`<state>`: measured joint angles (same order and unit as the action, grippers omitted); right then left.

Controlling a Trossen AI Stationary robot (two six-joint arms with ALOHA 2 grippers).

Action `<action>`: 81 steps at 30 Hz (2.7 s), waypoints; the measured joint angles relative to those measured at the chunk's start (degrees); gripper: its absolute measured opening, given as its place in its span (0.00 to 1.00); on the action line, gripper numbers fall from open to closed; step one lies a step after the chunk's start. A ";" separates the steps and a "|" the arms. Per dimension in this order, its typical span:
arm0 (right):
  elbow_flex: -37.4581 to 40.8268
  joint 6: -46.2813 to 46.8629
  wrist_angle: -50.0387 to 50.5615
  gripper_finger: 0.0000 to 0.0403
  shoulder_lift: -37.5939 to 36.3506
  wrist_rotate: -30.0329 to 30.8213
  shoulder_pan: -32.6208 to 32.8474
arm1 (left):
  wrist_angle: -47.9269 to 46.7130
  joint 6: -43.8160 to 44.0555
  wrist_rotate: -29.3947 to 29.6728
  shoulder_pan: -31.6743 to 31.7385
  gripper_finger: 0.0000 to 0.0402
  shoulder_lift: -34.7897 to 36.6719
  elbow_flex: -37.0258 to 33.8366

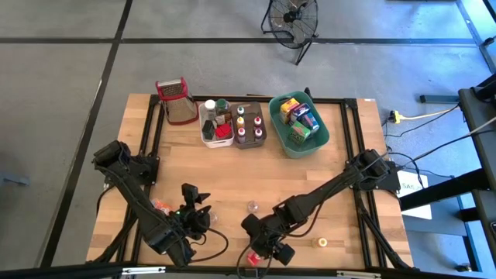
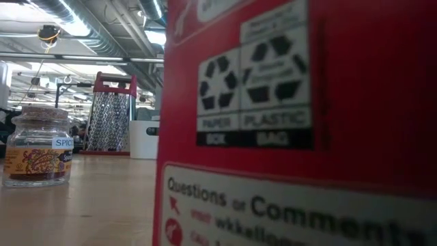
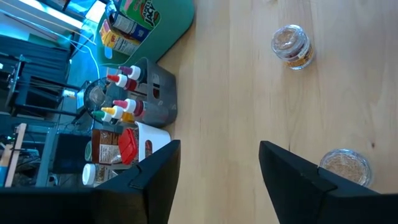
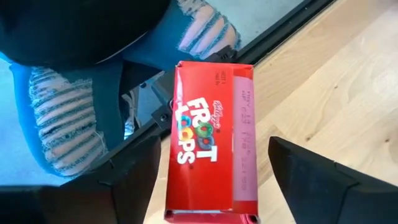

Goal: Pick & Place Kitchen Items
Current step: Put the pink cereal box into the right green bin

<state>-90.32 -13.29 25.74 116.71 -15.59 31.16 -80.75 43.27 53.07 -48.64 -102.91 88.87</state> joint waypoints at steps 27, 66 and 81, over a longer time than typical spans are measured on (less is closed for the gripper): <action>0.00 -1.09 0.25 0.46 0.00 -1.62 -0.33 | 1.57 -0.48 1.28 0.00 0.53 0.00 -2.37; -6.55 26.30 32.56 0.30 -15.77 37.19 5.80 | 2.78 -0.52 1.27 0.14 0.53 0.02 -2.37; -11.56 70.69 59.28 0.30 -21.01 69.96 1.39 | 3.04 -0.52 1.26 0.79 0.53 0.02 -2.37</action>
<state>-101.89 57.40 85.02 95.69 54.36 32.55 -77.71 42.74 54.33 -47.86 -102.89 86.50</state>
